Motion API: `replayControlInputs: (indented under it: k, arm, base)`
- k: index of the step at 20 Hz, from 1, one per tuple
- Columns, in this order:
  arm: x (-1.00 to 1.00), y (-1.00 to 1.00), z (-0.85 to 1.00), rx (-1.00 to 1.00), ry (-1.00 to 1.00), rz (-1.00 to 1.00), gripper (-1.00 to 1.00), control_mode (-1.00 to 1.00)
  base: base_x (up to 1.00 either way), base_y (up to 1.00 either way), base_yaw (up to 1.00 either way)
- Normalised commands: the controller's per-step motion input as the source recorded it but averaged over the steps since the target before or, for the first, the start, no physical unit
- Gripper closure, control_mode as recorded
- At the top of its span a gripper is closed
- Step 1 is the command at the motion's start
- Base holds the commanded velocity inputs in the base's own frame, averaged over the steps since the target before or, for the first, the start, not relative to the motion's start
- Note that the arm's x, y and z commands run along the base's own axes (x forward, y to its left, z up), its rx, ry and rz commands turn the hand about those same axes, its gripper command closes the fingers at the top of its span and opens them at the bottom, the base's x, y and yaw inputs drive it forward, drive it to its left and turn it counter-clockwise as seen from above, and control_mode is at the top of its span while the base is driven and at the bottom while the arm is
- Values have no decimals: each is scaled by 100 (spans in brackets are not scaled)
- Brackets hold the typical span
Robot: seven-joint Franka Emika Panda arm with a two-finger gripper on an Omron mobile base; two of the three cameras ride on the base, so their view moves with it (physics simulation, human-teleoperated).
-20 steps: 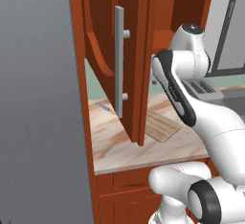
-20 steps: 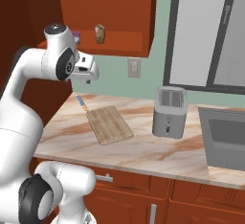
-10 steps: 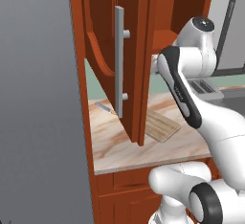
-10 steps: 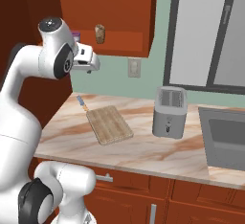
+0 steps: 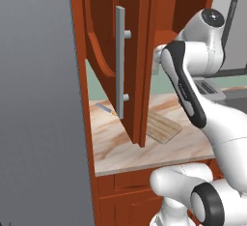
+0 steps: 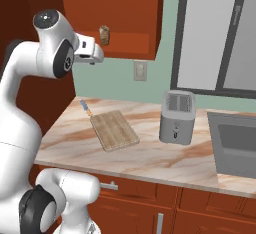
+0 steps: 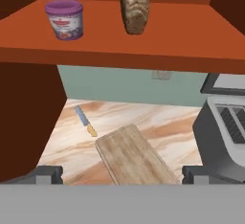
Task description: Pick the bread, place it on the cutting board, pick the jam, place it on the counter, and close the cabinet.
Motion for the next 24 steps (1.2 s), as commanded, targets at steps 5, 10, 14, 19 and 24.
replayControlInputs:
  k: [5, 10, 14, 19, 24]
  arm:
    - [6, 0, 31, 0, -10, 0, -100, -100]
    - [25, 0, 15, 0, -8, 0, -100, -100]
    - [42, 0, 14, 0, -8, 0, -100, -100]
    - [45, 0, 12, 0, -6, 0, -100, -100]
    - [46, 0, 7, 0, 0, 0, -100, -100]
  base:
    - [0, 0, 0]
    - [0, 0, 0]
    - [0, 0, 0]
    - [0, 0, 0]
    - [0, 0, 0]
